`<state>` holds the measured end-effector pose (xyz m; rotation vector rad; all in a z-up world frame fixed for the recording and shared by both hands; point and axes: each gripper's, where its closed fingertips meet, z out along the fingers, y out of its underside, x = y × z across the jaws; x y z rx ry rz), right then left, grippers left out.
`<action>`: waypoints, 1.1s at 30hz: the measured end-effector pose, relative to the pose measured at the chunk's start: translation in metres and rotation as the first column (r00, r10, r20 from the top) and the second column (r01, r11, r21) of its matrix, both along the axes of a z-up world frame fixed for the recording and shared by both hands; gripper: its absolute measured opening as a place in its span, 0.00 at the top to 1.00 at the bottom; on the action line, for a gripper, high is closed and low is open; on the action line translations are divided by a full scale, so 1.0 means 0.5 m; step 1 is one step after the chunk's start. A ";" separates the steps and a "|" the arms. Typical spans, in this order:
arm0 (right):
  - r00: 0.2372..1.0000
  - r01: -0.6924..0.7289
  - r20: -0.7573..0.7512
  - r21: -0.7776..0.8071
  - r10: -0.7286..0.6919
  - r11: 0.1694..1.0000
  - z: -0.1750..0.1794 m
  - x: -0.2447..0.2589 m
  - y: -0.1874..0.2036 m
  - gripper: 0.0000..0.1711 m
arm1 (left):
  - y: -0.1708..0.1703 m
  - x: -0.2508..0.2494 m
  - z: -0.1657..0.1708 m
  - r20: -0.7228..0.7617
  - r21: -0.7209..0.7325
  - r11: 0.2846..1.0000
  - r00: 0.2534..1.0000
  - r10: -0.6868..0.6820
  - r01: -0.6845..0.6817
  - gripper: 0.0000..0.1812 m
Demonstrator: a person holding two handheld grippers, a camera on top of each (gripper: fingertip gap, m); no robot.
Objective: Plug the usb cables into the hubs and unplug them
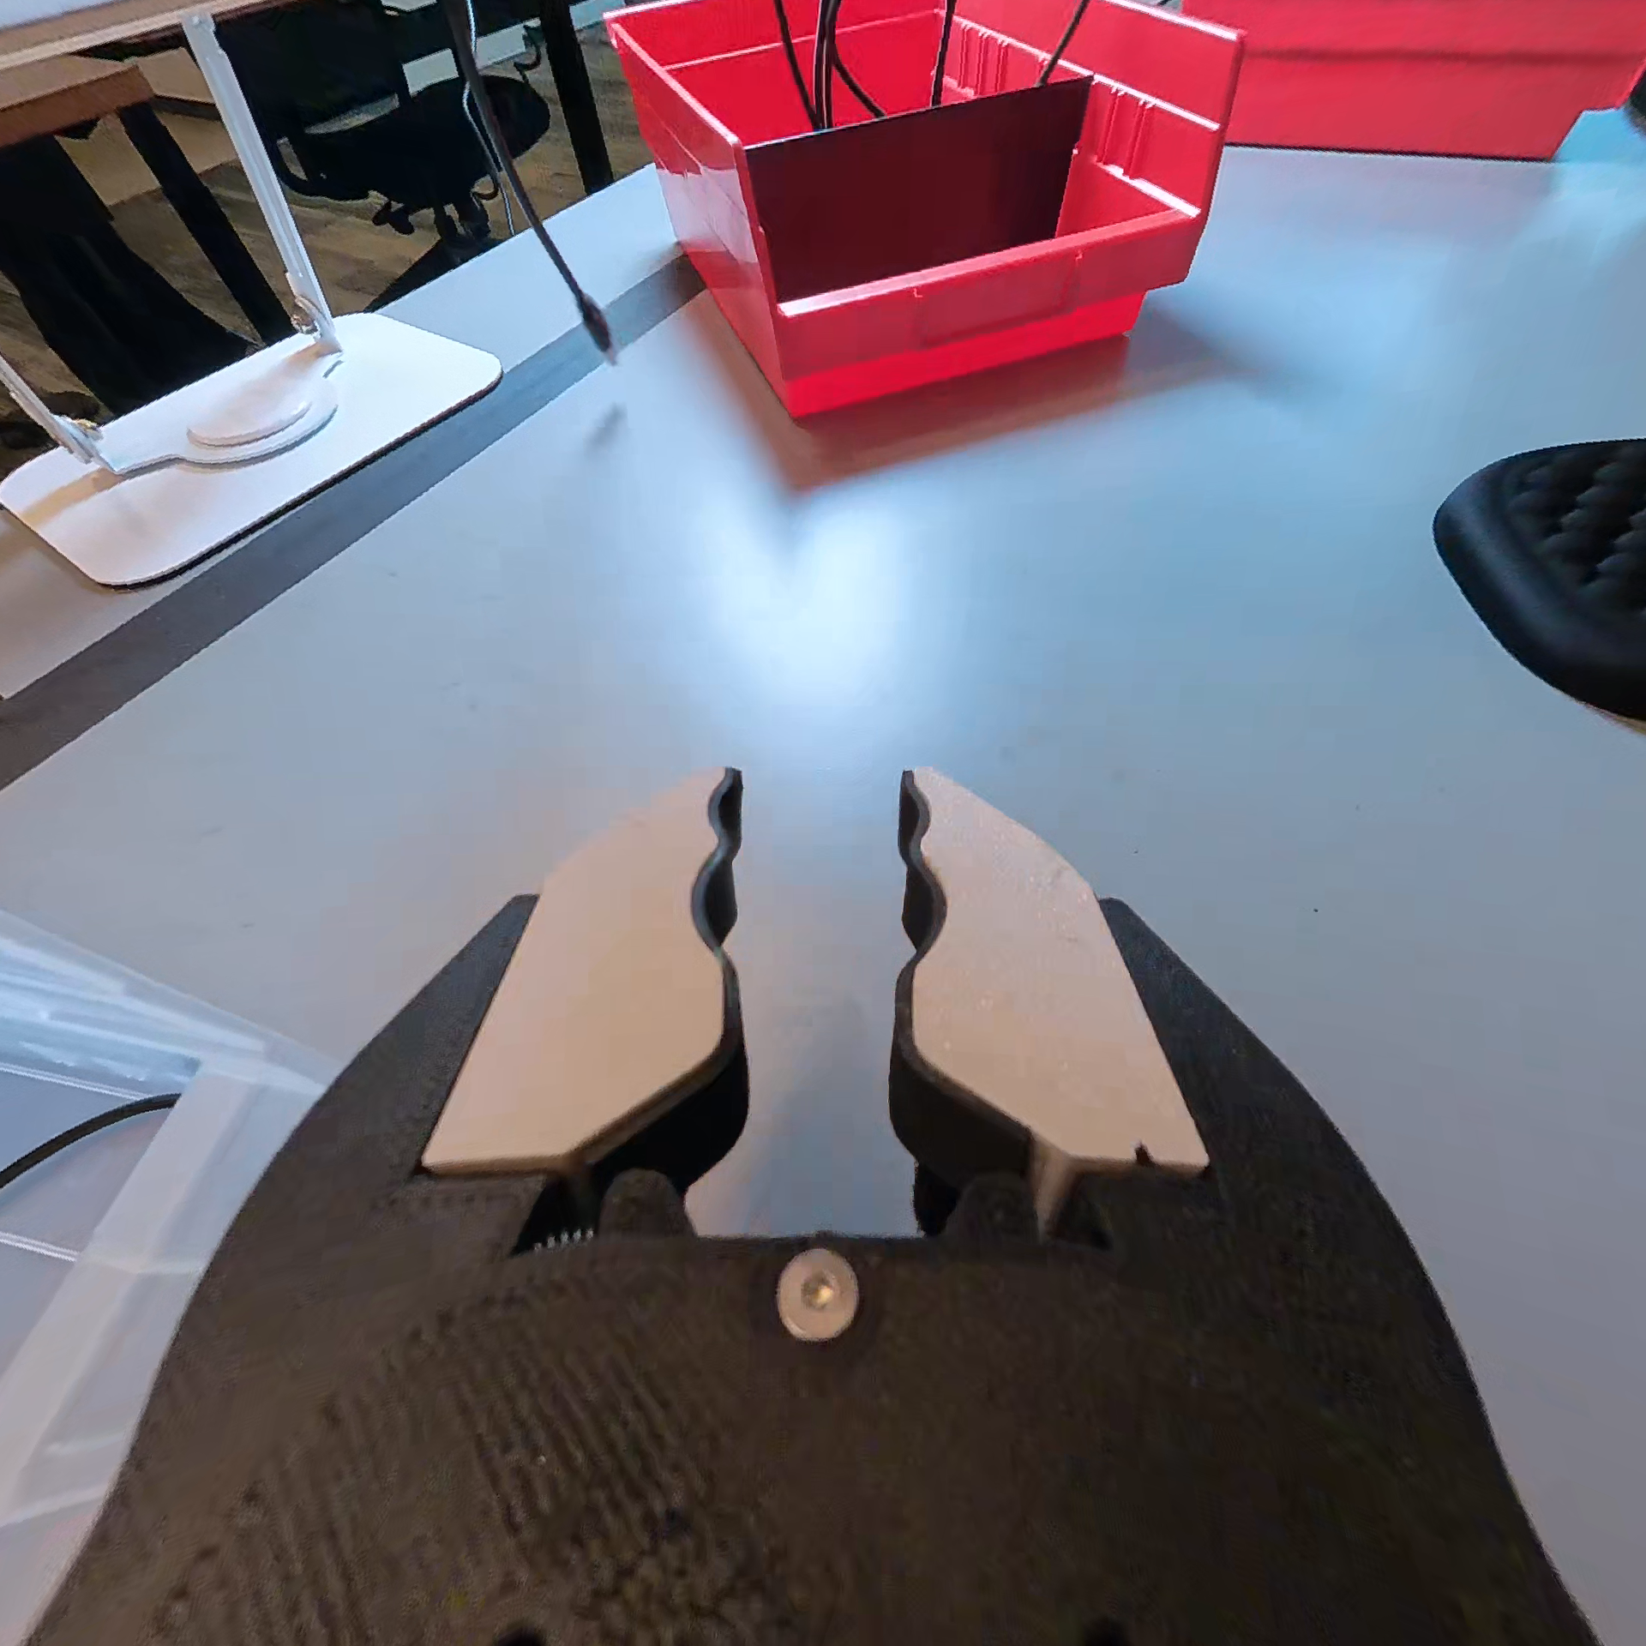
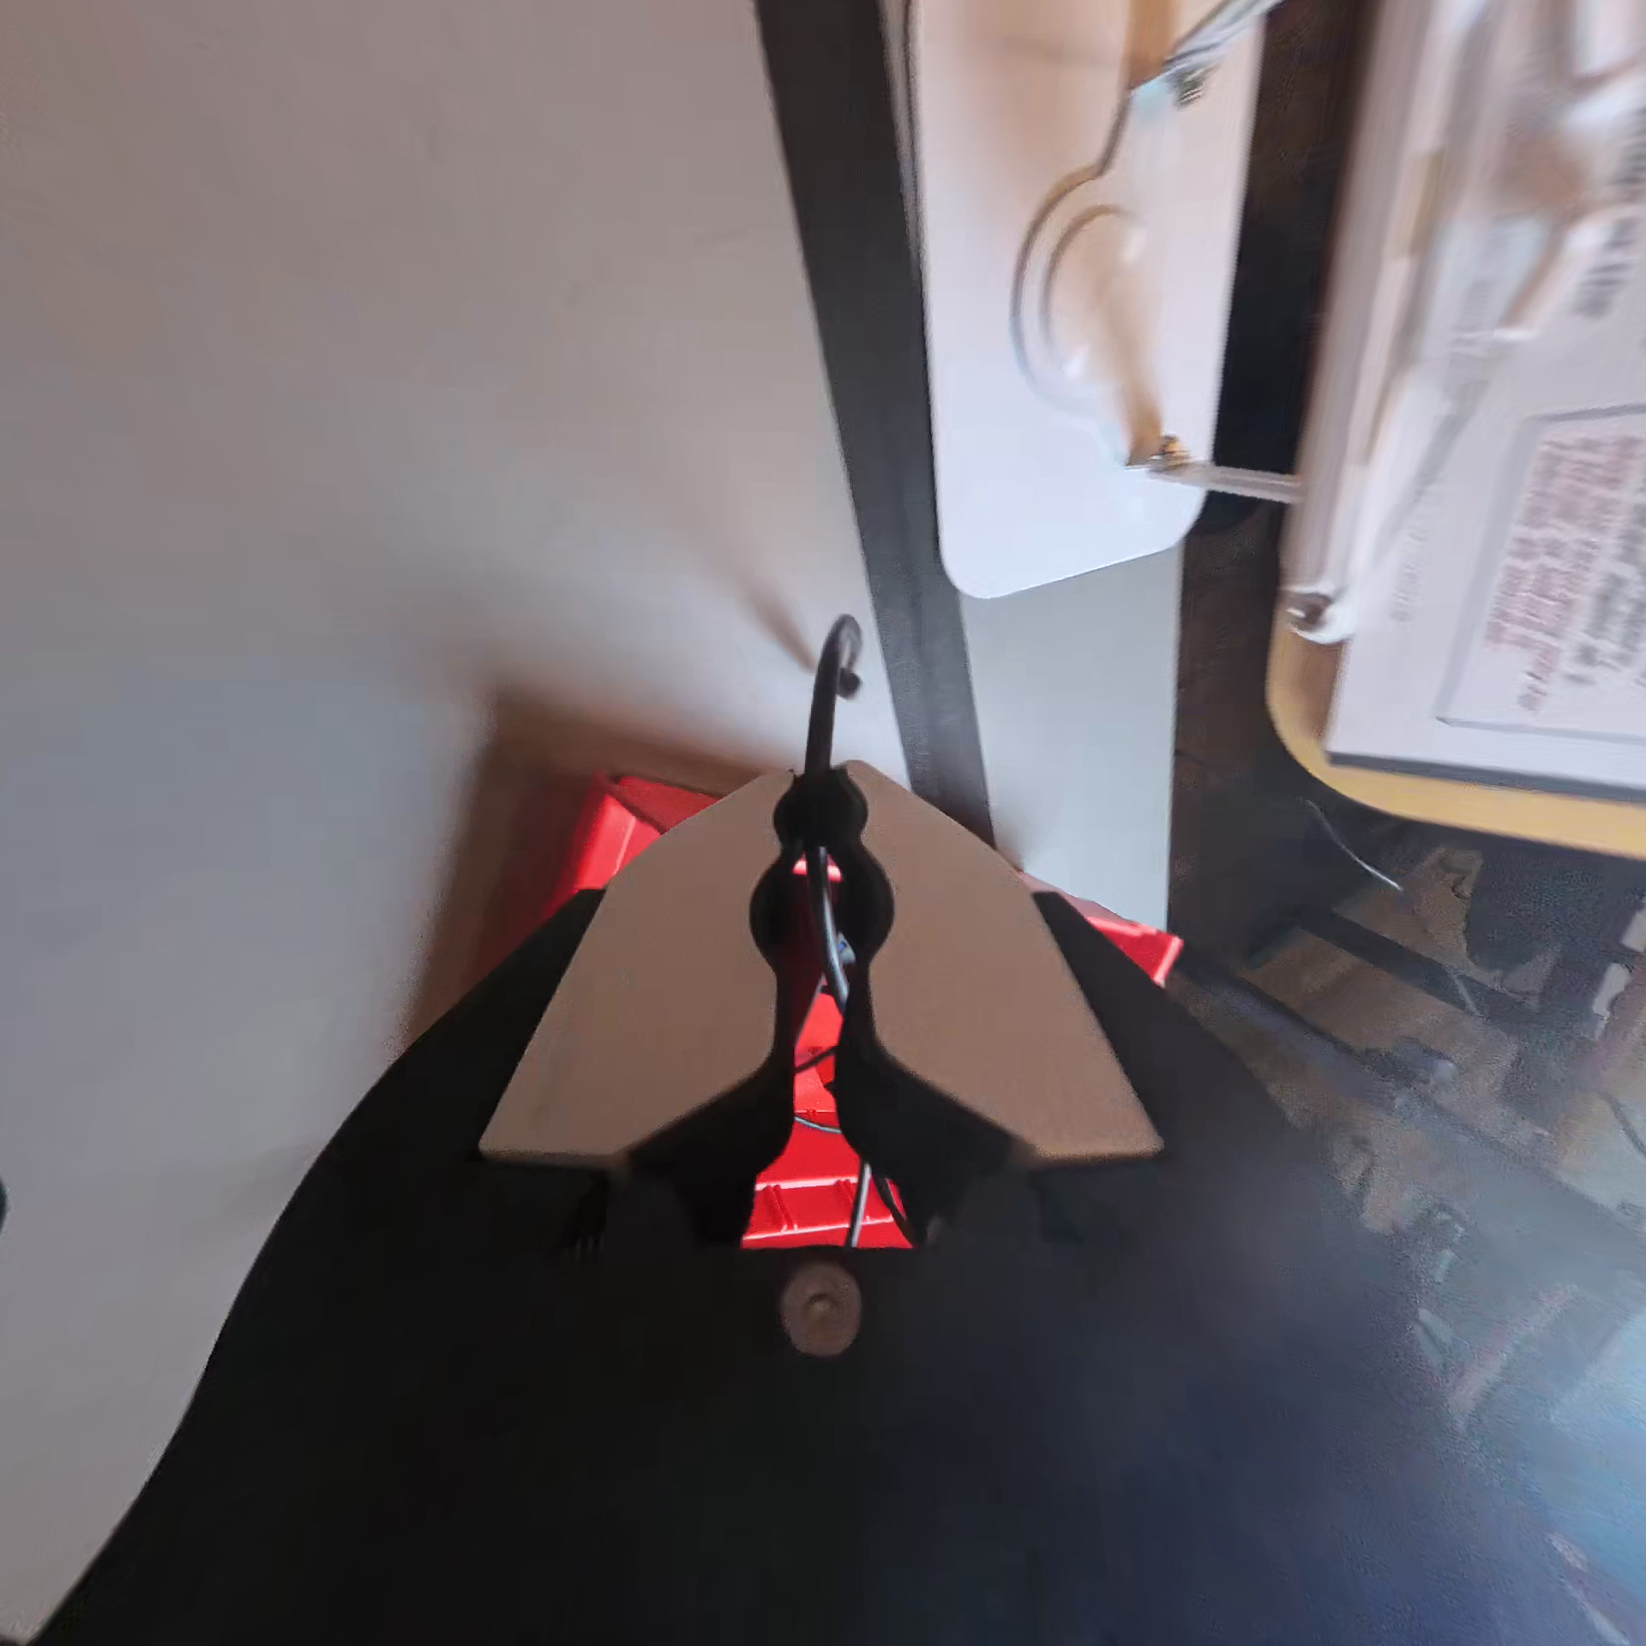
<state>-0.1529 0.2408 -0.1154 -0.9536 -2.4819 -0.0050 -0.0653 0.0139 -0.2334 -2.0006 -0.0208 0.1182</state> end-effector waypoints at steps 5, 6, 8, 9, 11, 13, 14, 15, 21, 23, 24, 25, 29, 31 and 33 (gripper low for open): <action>0.929 0.249 -0.298 0.060 -0.221 0.967 0.182 0.037 0.177 0.98 | -0.001 -0.003 -0.003 0.010 -0.002 1.000 1.000 0.009 -0.009 0.82; 0.903 0.314 -0.333 0.079 -0.272 0.946 0.204 0.056 0.222 0.98 | 0.000 -0.003 -0.005 0.012 -0.005 1.000 1.000 0.009 -0.009 0.82; 0.868 0.419 -0.350 0.132 -0.353 0.899 0.219 0.105 0.306 0.98 | 0.000 -0.003 -0.008 0.014 -0.011 1.000 1.000 0.007 -0.007 0.82; 0.860 0.451 -0.339 0.155 -0.381 0.879 0.212 0.130 0.337 0.98 | 0.001 -0.002 -0.009 0.013 -0.013 1.000 1.000 0.006 -0.005 0.82; 0.856 0.486 -0.302 0.195 -0.419 0.852 0.179 0.169 0.384 0.98 | 0.003 -0.001 -0.012 0.012 -0.019 1.000 1.000 0.003 -0.003 0.82; 0.861 0.495 -0.260 0.231 -0.437 0.837 0.127 0.188 0.409 0.98 | 0.005 0.001 -0.018 0.020 -0.025 1.000 1.000 0.000 0.001 0.82; 0.868 0.486 -0.239 0.234 -0.435 0.842 0.095 0.188 0.412 0.98 | 0.007 0.002 -0.021 0.027 -0.030 1.000 1.000 -0.002 0.003 0.82; 0.874 0.479 -0.222 0.238 -0.433 0.845 0.062 0.184 0.413 0.98 | 0.007 0.003 -0.025 0.031 -0.036 0.999 1.000 -0.004 0.005 0.82; 0.892 0.410 -0.275 0.162 -0.358 0.898 -0.048 0.100 0.376 0.76 | 0.005 0.005 -0.018 0.078 -0.001 1.000 0.997 -0.006 0.006 0.80; 0.860 0.384 -0.360 -0.011 -0.362 0.923 -0.006 0.068 0.337 0.69 | 0.004 0.001 -0.015 0.100 0.010 1.000 0.995 0.001 -0.002 0.79; 0.843 0.358 -0.393 -0.102 -0.368 0.928 0.024 0.059 0.314 0.67 | 0.003 -0.001 -0.016 0.108 0.011 1.000 0.994 0.004 -0.005 0.79; 0.828 0.330 -0.416 -0.181 -0.376 0.927 0.054 0.055 0.291 0.66 | 0.003 -0.003 -0.018 0.115 0.010 1.000 0.993 0.006 -0.007 0.79; 0.750 0.171 -0.540 -0.399 -0.381 0.901 0.165 0.074 0.188 0.64 | 0.003 -0.005 -0.020 0.117 0.006 1.000 0.993 0.010 -0.011 0.79; 0.697 0.085 -0.595 -0.486 -0.401 0.870 0.192 0.100 0.133 0.67 | 0.003 -0.005 -0.016 0.114 0.014 1.000 0.993 0.012 -0.014 0.79; 0.662 0.031 -0.622 -0.536 -0.419 0.843 0.178 0.131 0.085 0.68 | 0.002 -0.006 -0.010 0.113 0.027 0.999 0.993 0.015 -0.018 0.79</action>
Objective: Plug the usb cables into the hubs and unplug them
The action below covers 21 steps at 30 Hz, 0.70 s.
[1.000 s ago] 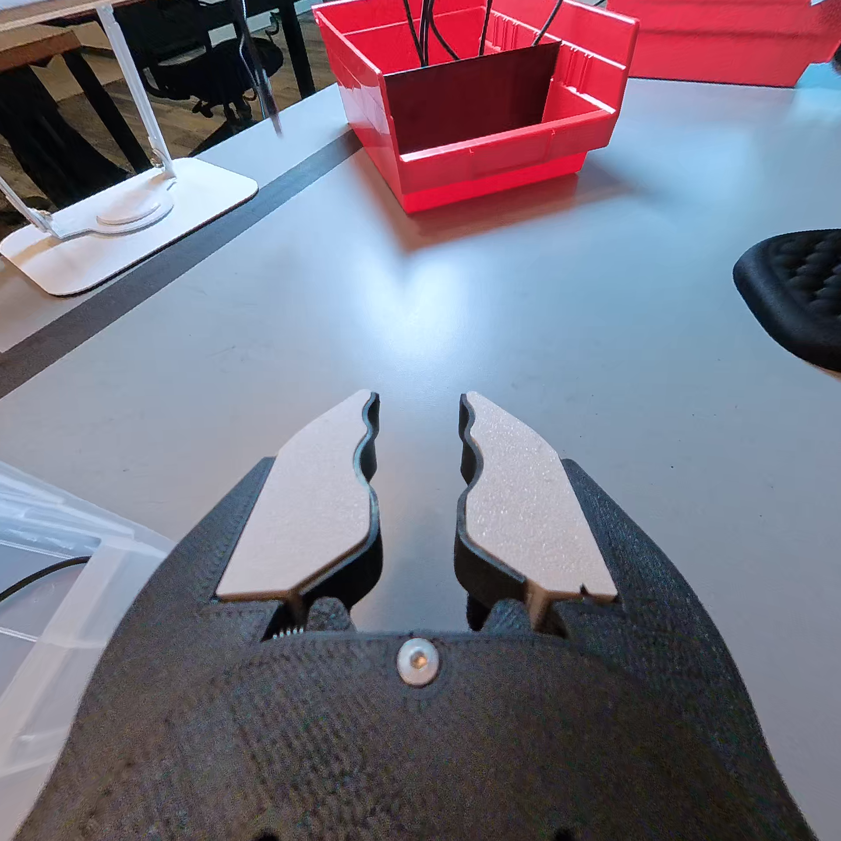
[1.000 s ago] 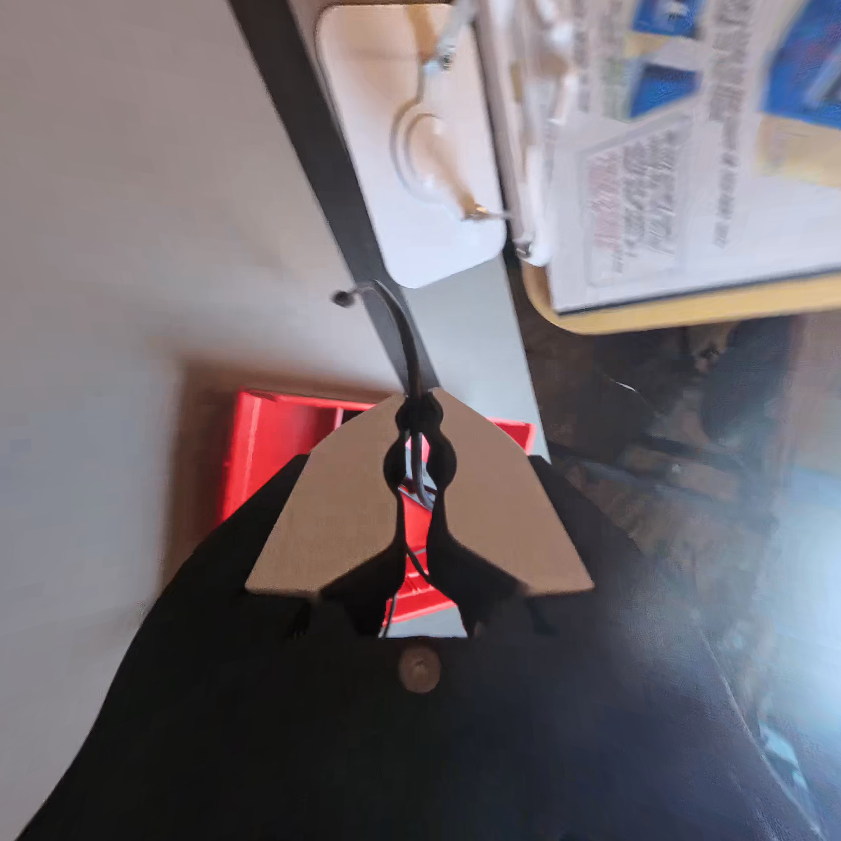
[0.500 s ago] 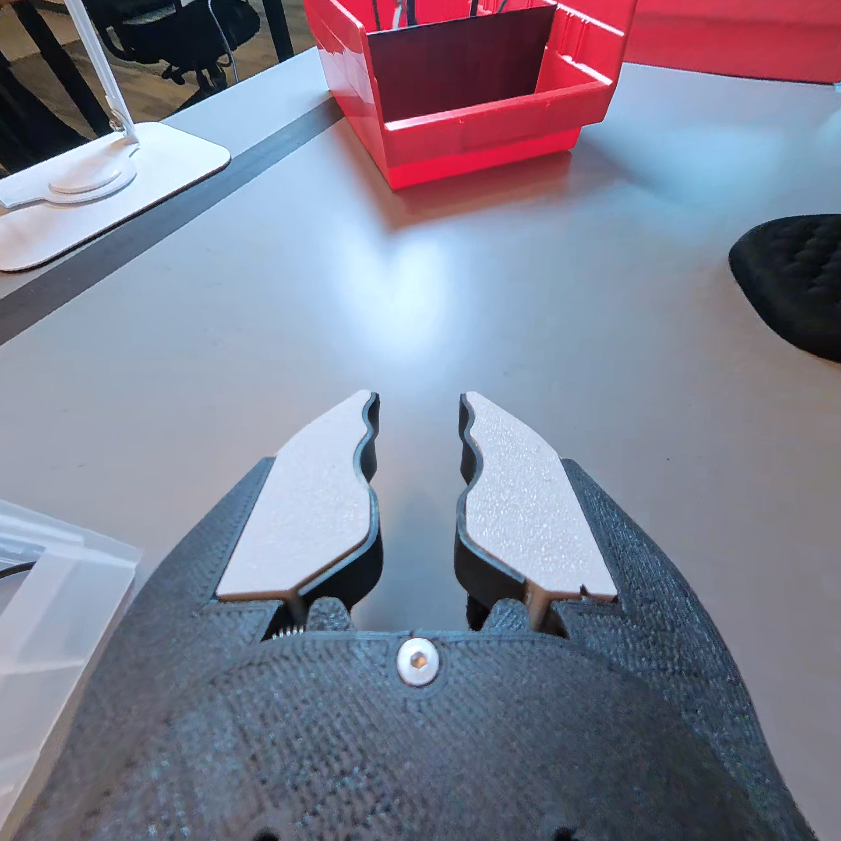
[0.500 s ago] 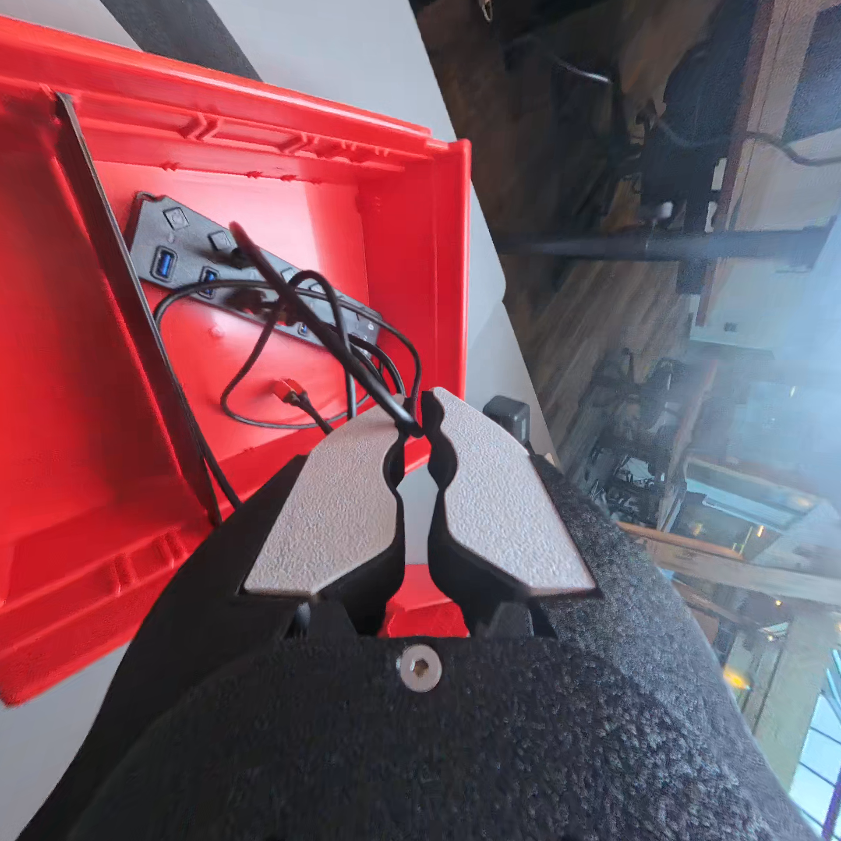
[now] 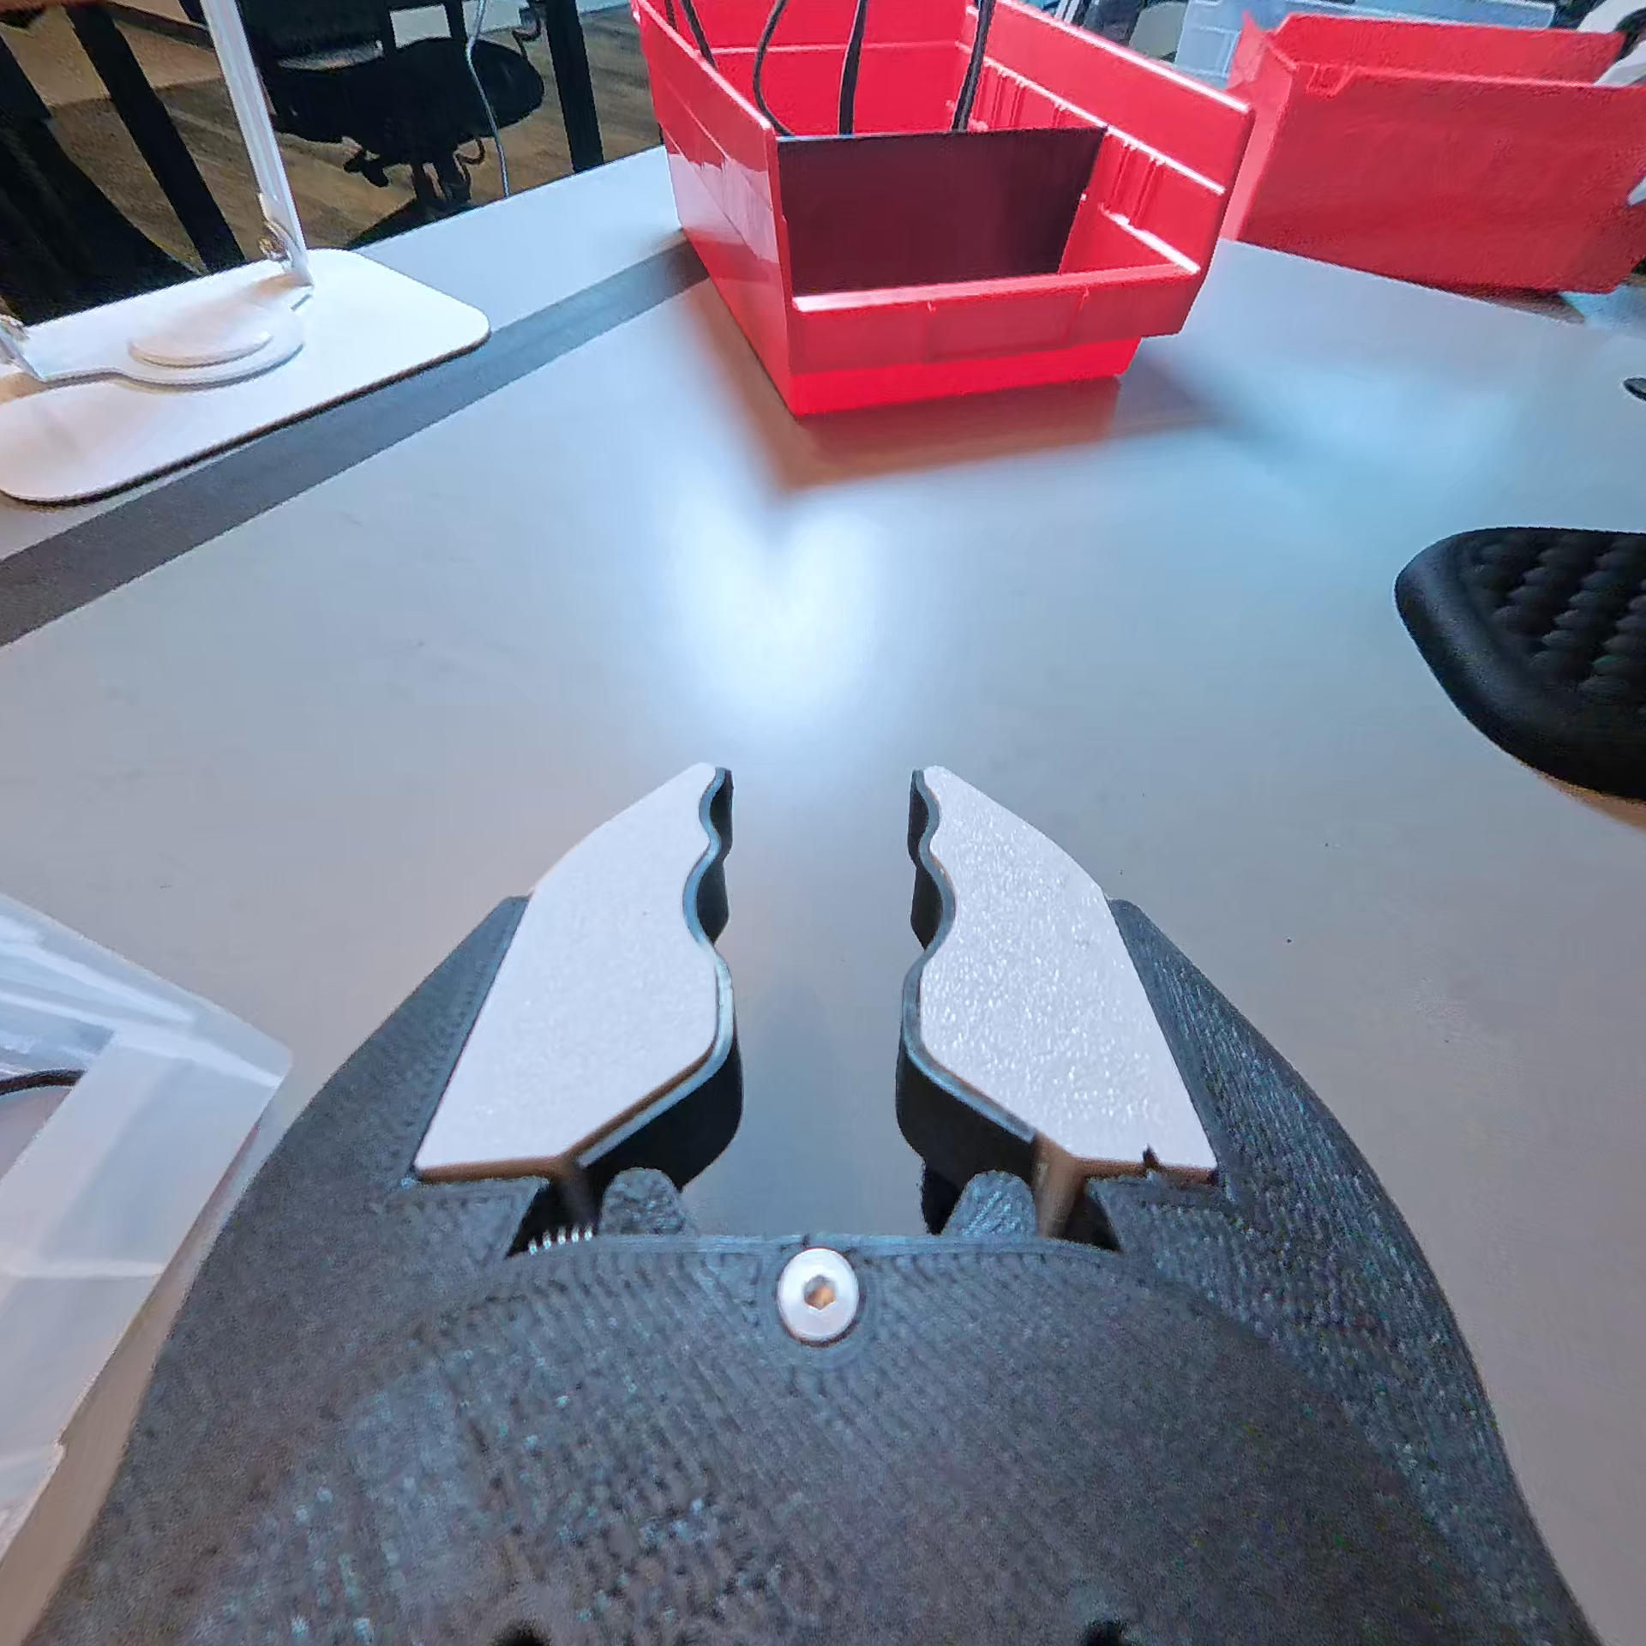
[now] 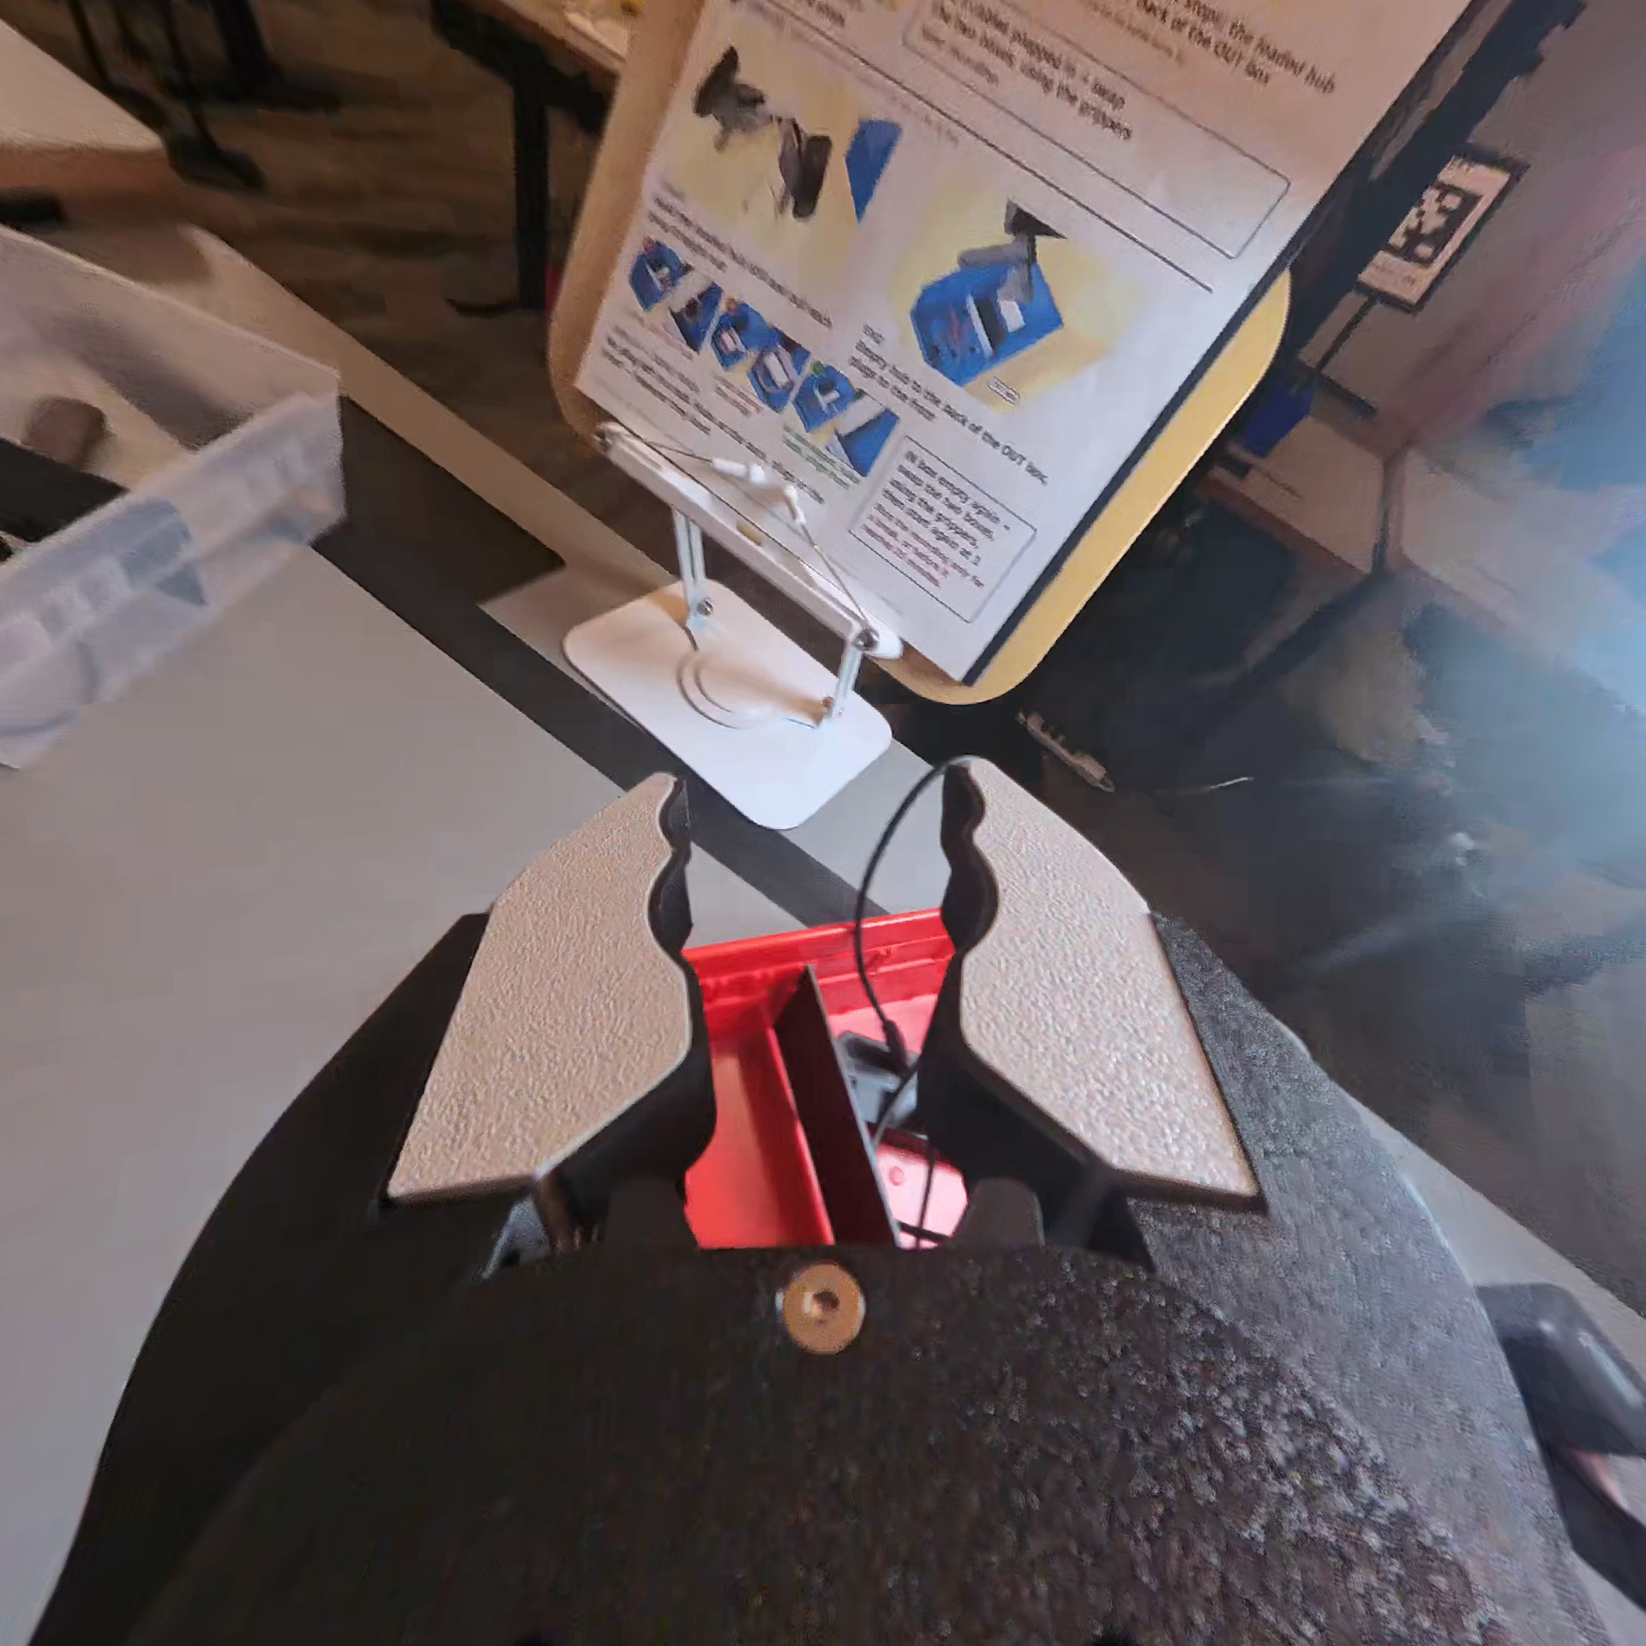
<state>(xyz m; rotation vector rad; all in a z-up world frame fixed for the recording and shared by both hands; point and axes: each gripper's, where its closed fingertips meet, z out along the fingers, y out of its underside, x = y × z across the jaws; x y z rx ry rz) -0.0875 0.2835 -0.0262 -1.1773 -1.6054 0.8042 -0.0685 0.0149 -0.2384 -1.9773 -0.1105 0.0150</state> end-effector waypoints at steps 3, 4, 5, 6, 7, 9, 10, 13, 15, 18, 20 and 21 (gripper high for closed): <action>0.999 0.041 -0.007 0.018 -0.041 0.999 -0.089 0.036 -0.036 0.69 | -0.002 -0.007 0.011 -0.011 0.024 1.000 1.000 0.014 -0.014 0.79; 0.998 0.059 0.030 0.042 -0.061 0.997 -0.137 0.042 -0.040 0.68 | -0.003 -0.009 0.014 -0.014 0.031 0.999 1.000 0.019 -0.018 0.78; 0.992 0.071 0.097 0.061 -0.077 0.996 -0.193 0.046 -0.041 0.68 | -0.004 -0.011 0.018 -0.014 0.039 0.999 1.000 0.022 -0.021 0.78; 0.978 0.078 0.186 0.073 -0.090 0.994 -0.254 0.048 -0.040 0.66 | -0.005 -0.012 0.020 -0.011 0.046 0.999 1.000 0.025 -0.025 0.78; 0.956 0.084 0.273 0.088 -0.105 0.993 -0.312 0.047 -0.036 0.64 | -0.005 -0.013 0.020 -0.008 0.051 0.998 1.000 0.029 -0.028 0.78; 0.899 0.098 0.406 0.180 -0.165 0.979 -0.410 0.044 -0.013 0.64 | -0.004 -0.014 0.017 0.000 0.049 0.998 1.000 0.030 -0.030 0.78; 0.870 0.096 0.452 0.239 -0.198 0.966 -0.449 0.042 0.001 0.65 | -0.003 -0.013 0.014 0.000 0.044 0.999 1.000 0.028 -0.028 0.78; 0.822 -0.013 0.535 0.363 -0.197 0.932 -0.497 0.050 0.005 0.80 | -0.005 -0.013 0.013 -0.023 0.033 0.999 0.999 0.029 -0.028 0.78; 0.746 -0.050 0.631 0.369 -0.211 0.928 -0.495 0.093 0.005 0.83 | -0.008 -0.017 0.023 -0.044 0.045 0.998 0.998 0.037 -0.035 0.78; 0.734 -0.063 0.652 0.344 -0.190 0.937 -0.500 0.130 0.009 0.83 | -0.010 -0.023 0.035 -0.043 0.071 0.996 0.998 0.052 -0.049 0.79; 0.740 -0.081 0.654 0.321 -0.159 0.944 -0.500 0.142 0.006 0.83 | -0.009 -0.027 0.028 -0.035 0.066 0.996 0.998 0.057 -0.054 0.79; 0.722 -0.081 0.674 0.308 -0.157 0.948 -0.498 0.154 0.007 0.83 | -0.009 -0.027 0.022 -0.032 0.057 0.997 0.998 0.057 -0.055 0.79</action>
